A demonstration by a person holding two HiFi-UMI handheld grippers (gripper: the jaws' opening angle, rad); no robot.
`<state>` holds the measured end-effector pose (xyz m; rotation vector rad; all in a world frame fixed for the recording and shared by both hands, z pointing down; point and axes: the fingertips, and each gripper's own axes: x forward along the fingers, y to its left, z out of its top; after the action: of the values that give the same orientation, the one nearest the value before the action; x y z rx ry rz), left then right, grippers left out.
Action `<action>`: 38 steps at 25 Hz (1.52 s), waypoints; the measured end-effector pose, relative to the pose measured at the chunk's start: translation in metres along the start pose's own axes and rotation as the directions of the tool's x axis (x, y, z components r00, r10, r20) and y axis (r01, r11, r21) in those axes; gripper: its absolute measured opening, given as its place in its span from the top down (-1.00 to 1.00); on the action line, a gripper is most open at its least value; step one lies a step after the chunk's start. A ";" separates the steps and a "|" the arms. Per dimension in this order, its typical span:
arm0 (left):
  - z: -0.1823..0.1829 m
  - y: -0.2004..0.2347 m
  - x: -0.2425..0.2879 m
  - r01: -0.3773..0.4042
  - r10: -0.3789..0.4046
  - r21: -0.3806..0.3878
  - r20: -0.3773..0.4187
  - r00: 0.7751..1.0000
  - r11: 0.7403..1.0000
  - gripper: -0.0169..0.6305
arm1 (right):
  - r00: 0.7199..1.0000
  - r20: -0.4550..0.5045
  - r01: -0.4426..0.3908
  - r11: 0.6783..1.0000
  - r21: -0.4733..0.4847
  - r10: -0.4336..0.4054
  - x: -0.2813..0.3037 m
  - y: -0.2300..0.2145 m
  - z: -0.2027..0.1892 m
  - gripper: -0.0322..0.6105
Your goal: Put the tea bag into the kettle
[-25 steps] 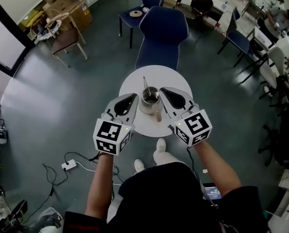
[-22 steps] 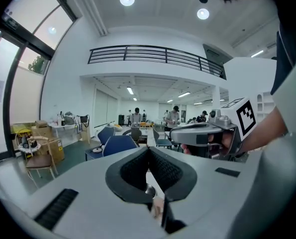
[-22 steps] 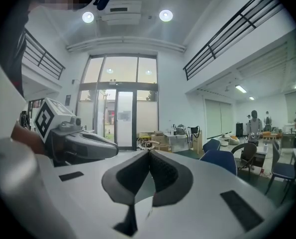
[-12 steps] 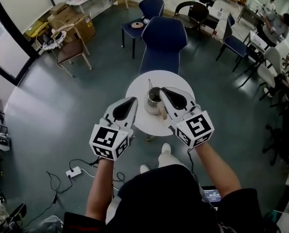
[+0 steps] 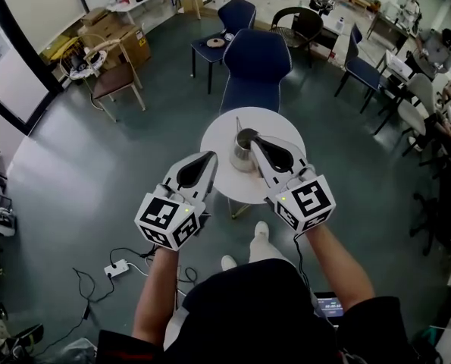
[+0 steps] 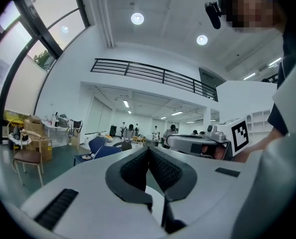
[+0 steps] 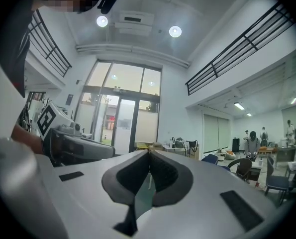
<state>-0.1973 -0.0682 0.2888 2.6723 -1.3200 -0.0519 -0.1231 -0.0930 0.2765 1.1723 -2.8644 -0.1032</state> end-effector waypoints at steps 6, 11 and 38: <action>-0.001 -0.007 -0.026 0.009 -0.009 0.023 0.013 1.000 1.000 0.90 | 1.000 -0.012 0.015 1.000 0.002 -0.015 -0.013 0.026 -0.001 0.84; -0.001 -0.015 -0.032 0.023 -0.023 0.017 0.013 1.000 1.000 0.90 | 1.000 -0.022 0.017 1.000 -0.003 -0.017 -0.020 0.032 0.000 0.84; 0.018 -0.135 -0.045 -0.018 0.017 0.016 0.096 0.995 1.000 0.90 | 0.999 0.028 -0.037 0.999 0.019 0.037 -0.136 0.030 0.023 0.84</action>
<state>-0.1205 0.0461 0.2475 2.7029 -1.3774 -0.1701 -0.0488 0.0244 0.2534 1.1290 -2.9161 -0.0915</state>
